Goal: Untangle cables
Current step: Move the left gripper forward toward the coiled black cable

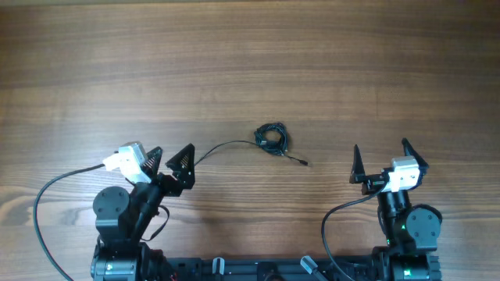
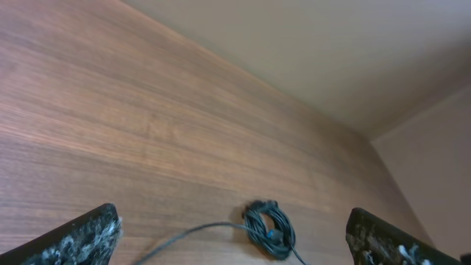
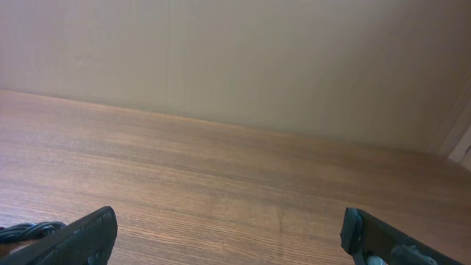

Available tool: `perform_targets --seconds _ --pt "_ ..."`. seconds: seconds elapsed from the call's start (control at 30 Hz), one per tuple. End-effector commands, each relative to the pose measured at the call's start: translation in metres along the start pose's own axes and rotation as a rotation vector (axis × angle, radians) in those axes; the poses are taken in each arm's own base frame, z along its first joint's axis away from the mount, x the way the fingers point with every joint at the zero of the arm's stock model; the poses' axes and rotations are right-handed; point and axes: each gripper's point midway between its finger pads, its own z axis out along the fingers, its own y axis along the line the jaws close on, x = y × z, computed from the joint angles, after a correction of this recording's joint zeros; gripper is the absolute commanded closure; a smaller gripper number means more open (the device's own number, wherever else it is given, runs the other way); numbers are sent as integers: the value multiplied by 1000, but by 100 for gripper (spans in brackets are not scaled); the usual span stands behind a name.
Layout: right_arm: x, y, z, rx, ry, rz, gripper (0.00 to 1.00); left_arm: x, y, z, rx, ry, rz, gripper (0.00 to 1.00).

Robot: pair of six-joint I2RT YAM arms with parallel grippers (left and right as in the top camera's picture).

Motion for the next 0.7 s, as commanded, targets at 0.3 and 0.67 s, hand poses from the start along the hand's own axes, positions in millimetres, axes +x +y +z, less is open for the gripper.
perform_targets --seconds 0.3,0.67 --pt "0 -1 0 11 -2 -9 0 1 -13 -2 52 32 0 5" --pt "0 -1 0 11 -2 -9 0 1 -13 -2 50 29 0 8"
